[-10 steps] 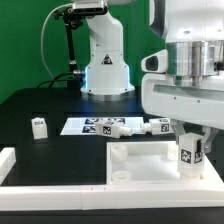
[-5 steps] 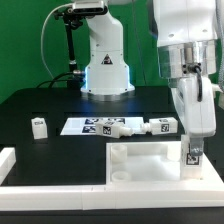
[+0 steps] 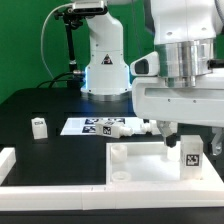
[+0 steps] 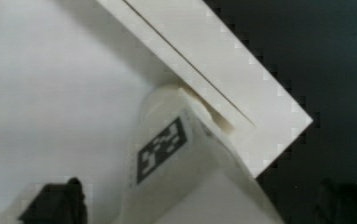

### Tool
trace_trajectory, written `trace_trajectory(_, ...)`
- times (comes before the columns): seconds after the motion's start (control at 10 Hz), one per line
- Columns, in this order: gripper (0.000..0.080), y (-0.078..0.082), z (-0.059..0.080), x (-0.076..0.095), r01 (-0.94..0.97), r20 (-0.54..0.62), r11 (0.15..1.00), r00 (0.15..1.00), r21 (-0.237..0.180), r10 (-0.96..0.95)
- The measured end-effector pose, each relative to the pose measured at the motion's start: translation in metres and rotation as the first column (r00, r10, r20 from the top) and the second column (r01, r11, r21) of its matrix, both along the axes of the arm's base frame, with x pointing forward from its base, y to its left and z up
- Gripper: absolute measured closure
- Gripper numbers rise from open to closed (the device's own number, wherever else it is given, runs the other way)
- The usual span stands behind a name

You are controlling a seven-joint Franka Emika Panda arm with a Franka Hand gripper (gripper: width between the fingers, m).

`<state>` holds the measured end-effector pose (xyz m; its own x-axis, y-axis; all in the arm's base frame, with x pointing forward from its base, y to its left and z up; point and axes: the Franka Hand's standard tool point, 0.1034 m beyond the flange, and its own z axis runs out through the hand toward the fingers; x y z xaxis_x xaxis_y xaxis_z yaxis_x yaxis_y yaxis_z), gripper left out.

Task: Assemble one leg

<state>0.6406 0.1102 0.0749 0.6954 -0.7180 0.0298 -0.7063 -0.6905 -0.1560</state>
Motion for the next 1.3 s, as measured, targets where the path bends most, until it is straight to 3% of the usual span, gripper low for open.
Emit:
trace_trajectory(0.2, 0.0151, -0.0027, -0.0001, 0.0003, -0.146, 0.009, 0.989, 0.989, -0.030, 0.147)
trace_trajectory(0.4, 0.0151, -0.0030, 0.0012, 0.0034, -0.507, -0.006, 0.853, 0.860, -0.122, 0.510)
trace_trajectory(0.5, 0.0151, -0.0035, 0.0010, 0.0034, -0.462, -0.003, 0.879, 0.885, -0.114, 0.465)
trace_trajectory(0.6, 0.0240, -0.0036, 0.0010, 0.0033, -0.447, -0.003, 0.887, 0.893, -0.112, 0.450)
trace_trajectory(0.7, 0.0434, -0.0037, 0.0009, 0.0033, -0.418, -0.002, 0.902, 0.908, -0.108, 0.420)
trace_trajectory(0.8, 0.0434, -0.0036, 0.0009, 0.0033, -0.364, -0.001, 0.926, 0.931, -0.100, 0.366)
trace_trajectory(0.9, 0.0515, -0.0036, 0.0008, 0.0033, -0.315, -0.001, 0.945, 0.949, -0.093, 0.316)
trace_trajectory(1.1, 0.0515, -0.0041, 0.0005, 0.0031, -0.148, -0.003, 0.986, 0.989, -0.071, 0.148)
trace_trajectory(1.3, 0.0515, -0.0068, 0.0002, 0.0022, 0.169, -0.024, 0.985, 0.985, -0.039, -0.170)
